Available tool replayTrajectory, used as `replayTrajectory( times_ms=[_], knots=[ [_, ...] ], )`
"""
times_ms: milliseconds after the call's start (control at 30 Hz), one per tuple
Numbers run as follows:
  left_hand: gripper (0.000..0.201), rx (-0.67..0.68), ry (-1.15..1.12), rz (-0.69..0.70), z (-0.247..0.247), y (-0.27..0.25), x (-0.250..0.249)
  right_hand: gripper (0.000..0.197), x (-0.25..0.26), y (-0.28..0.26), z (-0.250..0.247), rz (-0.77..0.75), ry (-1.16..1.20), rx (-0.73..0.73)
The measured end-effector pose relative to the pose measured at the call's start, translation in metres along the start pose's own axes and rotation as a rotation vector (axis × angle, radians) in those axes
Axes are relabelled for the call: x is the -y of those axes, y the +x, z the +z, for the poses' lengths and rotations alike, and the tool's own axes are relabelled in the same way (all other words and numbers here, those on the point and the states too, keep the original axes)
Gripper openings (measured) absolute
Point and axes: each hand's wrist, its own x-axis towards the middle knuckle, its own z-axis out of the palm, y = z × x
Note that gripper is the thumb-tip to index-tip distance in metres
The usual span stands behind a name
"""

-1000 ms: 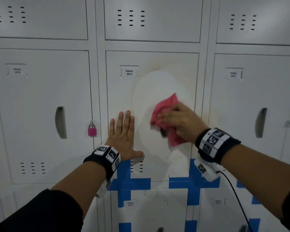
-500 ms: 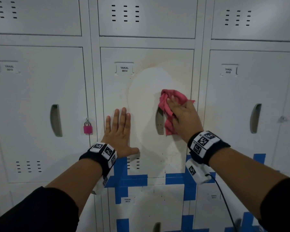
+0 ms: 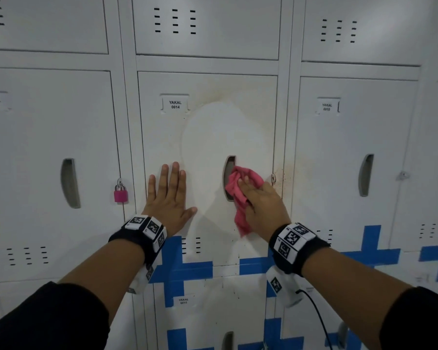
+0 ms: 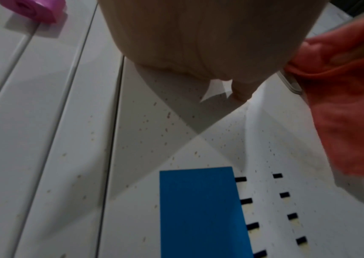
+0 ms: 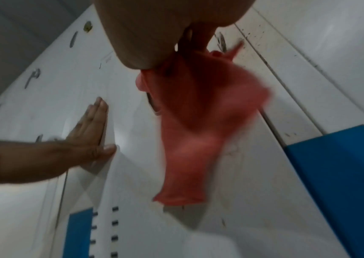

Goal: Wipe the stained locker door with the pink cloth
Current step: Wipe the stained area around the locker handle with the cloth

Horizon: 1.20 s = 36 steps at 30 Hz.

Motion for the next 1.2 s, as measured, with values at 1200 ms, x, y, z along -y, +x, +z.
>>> replayTrajectory(
  times_ms=[1200],
  knots=[
    [0.09, -0.025, -0.013, -0.001, 0.005, 0.0, 0.001, 0.037, 0.022, -0.026, 0.02, -0.165, 0.02, -0.179]
  ],
)
